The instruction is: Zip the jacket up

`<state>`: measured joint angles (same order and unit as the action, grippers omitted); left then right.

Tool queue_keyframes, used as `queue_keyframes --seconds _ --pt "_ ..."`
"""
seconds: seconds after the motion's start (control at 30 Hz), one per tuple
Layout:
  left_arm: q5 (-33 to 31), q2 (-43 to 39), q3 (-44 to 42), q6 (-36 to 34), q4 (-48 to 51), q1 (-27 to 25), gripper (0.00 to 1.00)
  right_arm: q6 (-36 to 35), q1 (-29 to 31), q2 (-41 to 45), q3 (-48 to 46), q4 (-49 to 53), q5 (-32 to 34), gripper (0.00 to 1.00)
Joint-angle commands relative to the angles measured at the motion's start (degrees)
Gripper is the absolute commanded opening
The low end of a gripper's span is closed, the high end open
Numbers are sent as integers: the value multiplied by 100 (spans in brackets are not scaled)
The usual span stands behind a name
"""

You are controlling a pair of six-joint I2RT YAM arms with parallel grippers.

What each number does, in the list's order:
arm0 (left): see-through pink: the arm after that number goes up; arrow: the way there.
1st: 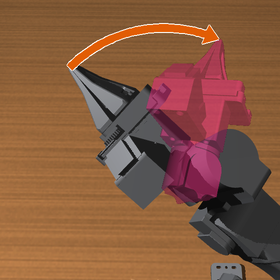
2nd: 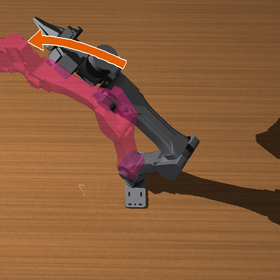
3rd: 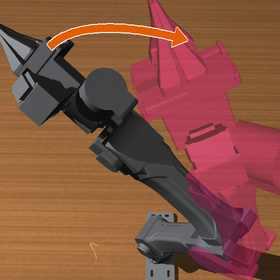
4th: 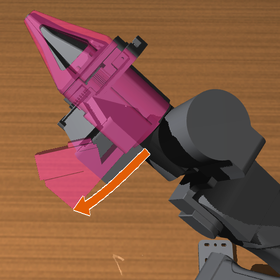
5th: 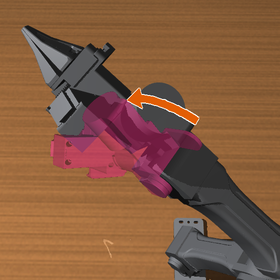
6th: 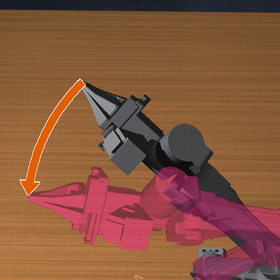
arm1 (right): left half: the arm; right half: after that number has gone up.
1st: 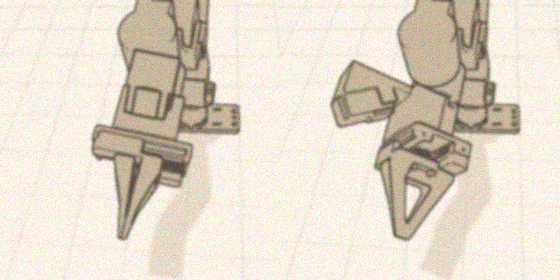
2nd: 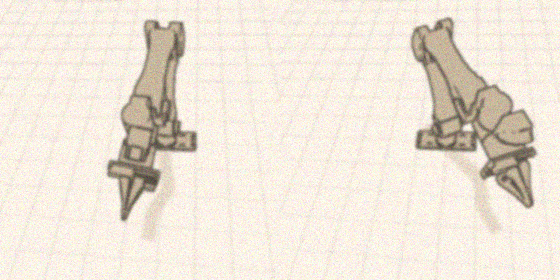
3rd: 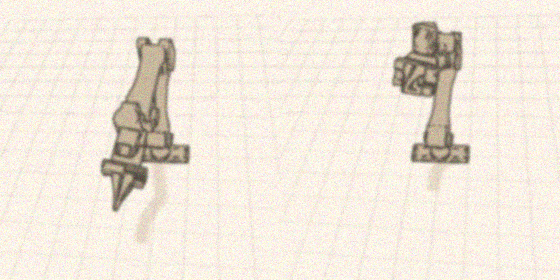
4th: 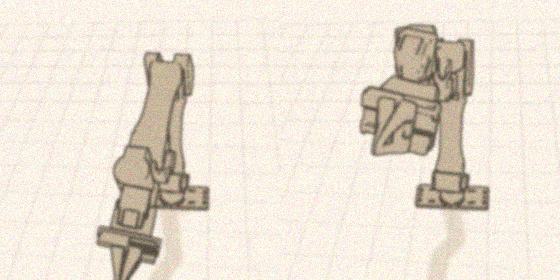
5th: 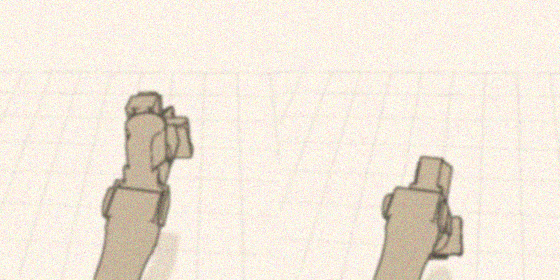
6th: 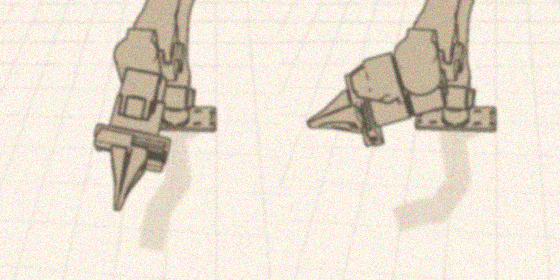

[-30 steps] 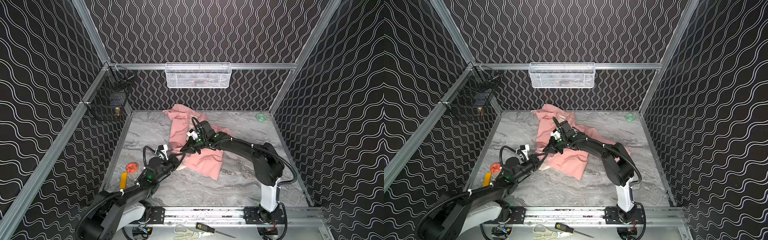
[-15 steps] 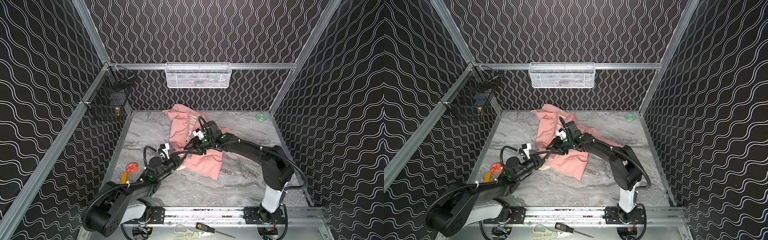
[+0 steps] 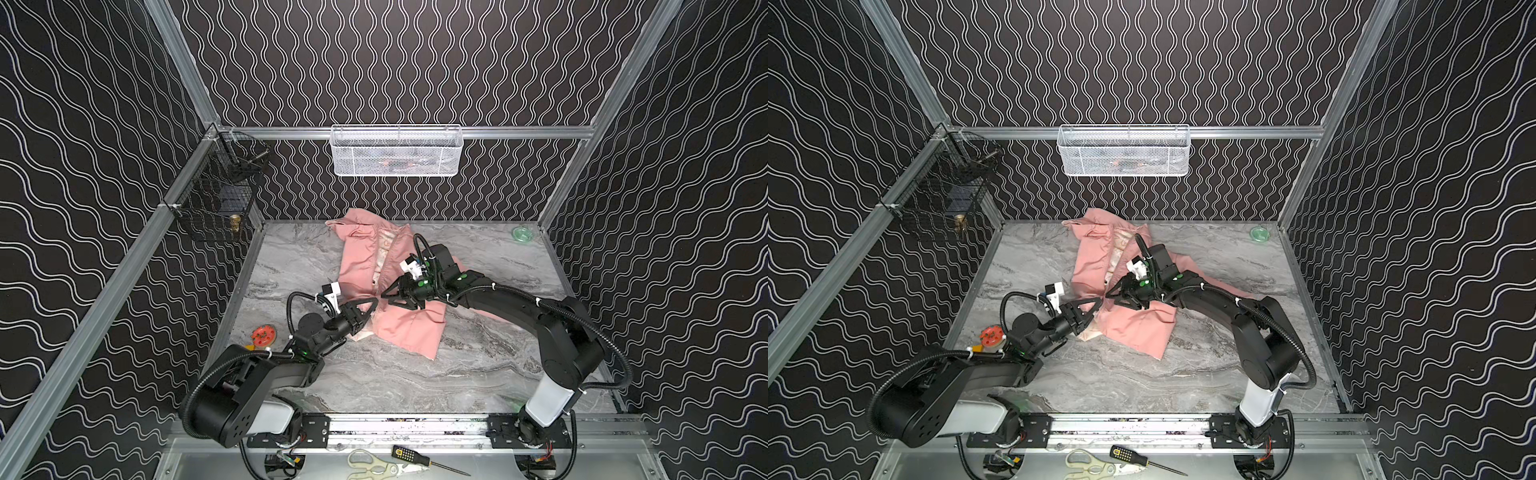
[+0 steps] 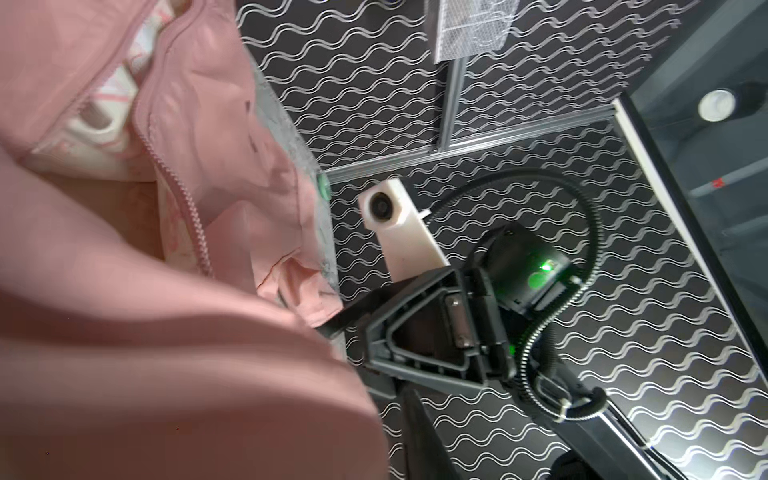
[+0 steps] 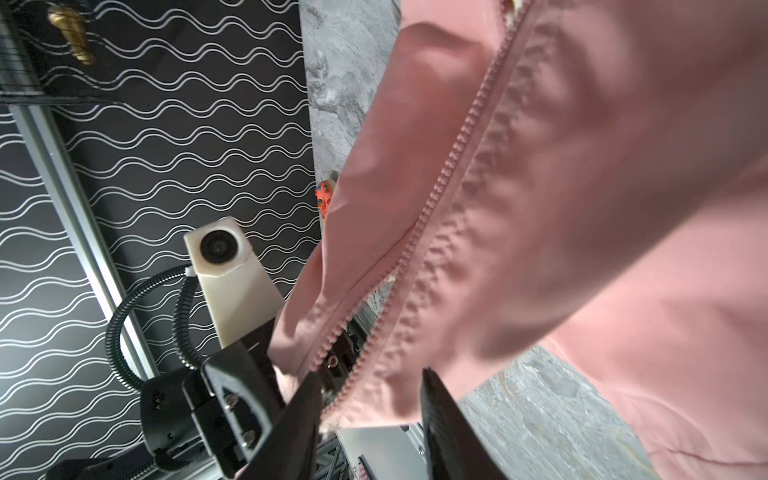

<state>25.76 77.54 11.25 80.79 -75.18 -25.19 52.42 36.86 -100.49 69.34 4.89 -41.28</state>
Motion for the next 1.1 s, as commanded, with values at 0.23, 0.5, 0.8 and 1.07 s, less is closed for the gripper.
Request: queue_keyframes --seconds 0.23,0.5,0.8,1.07 --pt "228 -77 176 52 78 27 31 135 11 56 -136 -971 -317 25" --pt "246 208 242 226 -316 32 32 174 8 47 -171 -1101 -434 20" --pt "287 191 278 229 -286 34 30 248 6 -15 -269 -1113 -425 32" --pt "343 299 260 327 -511 40 24 508 27 1 -385 -1545 -550 25"
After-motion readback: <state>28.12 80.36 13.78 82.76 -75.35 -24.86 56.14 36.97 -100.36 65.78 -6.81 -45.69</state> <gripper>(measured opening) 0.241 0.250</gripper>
